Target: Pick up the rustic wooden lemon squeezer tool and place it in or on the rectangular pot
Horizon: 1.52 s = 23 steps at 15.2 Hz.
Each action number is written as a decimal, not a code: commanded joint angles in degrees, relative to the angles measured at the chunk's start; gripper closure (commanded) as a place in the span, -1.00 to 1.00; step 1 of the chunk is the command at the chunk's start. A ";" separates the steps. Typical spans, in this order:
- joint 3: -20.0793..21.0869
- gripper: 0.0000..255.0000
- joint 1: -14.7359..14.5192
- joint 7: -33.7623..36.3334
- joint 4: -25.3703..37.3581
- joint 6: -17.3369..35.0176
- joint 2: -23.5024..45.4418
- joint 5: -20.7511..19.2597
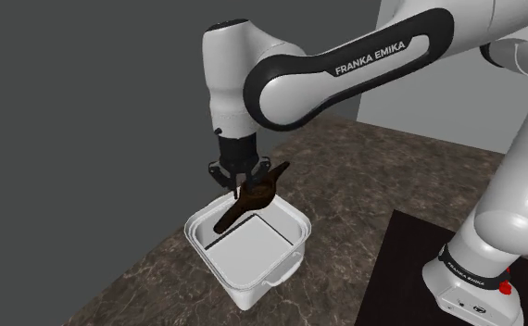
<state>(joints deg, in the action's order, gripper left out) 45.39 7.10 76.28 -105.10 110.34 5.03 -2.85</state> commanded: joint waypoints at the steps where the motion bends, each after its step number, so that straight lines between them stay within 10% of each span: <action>1: 0.42 1.00 -2.16 3.76 6.35 -1.62 6.84 -5.32; 23: -1.74 1.00 -4.71 7.34 0.54 9.08 13.65 -10.97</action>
<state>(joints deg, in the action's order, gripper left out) 43.67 2.40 83.60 -104.55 119.35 18.64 -13.77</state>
